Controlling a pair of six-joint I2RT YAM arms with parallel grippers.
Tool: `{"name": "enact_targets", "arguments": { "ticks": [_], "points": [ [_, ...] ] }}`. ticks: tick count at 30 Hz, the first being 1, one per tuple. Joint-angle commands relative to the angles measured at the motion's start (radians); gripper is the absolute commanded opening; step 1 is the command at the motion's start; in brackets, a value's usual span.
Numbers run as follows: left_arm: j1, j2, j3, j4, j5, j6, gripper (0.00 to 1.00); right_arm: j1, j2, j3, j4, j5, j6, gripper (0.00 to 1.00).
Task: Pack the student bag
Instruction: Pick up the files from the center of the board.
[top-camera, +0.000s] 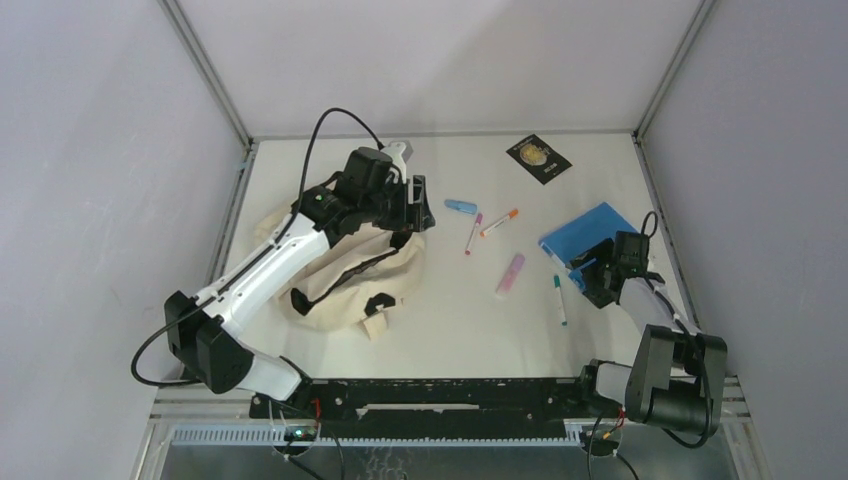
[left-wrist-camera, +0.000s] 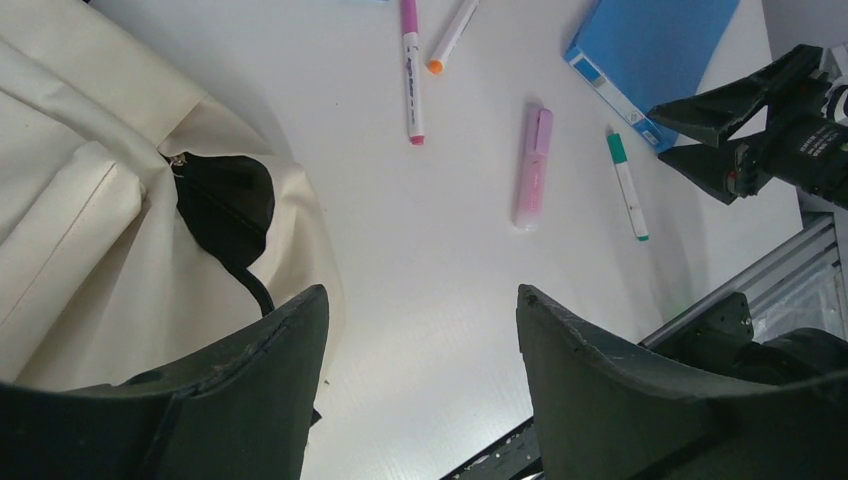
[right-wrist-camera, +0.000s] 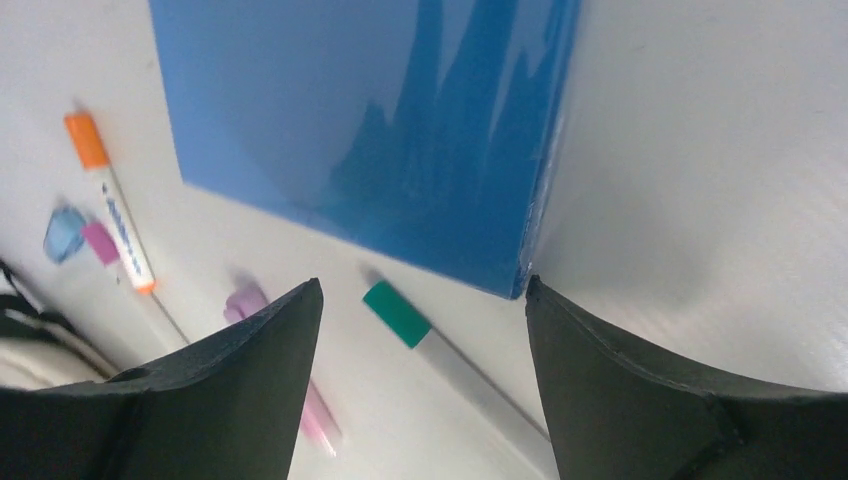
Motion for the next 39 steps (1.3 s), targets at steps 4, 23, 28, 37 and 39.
{"name": "enact_targets", "arguments": {
  "ticks": [4,23,28,37,39],
  "points": [
    [-0.005,0.020,-0.008,0.029,0.048,0.000,0.73,-0.007,-0.114,0.007,0.009,-0.136,-0.132,0.84],
    [-0.005,0.028,-0.015,0.032,0.070,0.010,0.73,-0.269,-0.125,-0.213,0.343,-0.373,-0.081,0.87],
    [-0.005,0.030,-0.019,0.032,0.072,0.012,0.73,-0.279,-0.081,-0.257,0.463,-0.418,-0.033,0.86],
    [-0.005,0.037,-0.024,0.026,0.078,0.010,0.73,-0.290,-0.064,-0.291,0.600,-0.461,0.035,0.86],
    [-0.005,0.044,-0.024,0.026,0.086,0.007,0.73,-0.291,-0.057,-0.291,0.620,-0.466,0.043,0.86]
  ]
}}
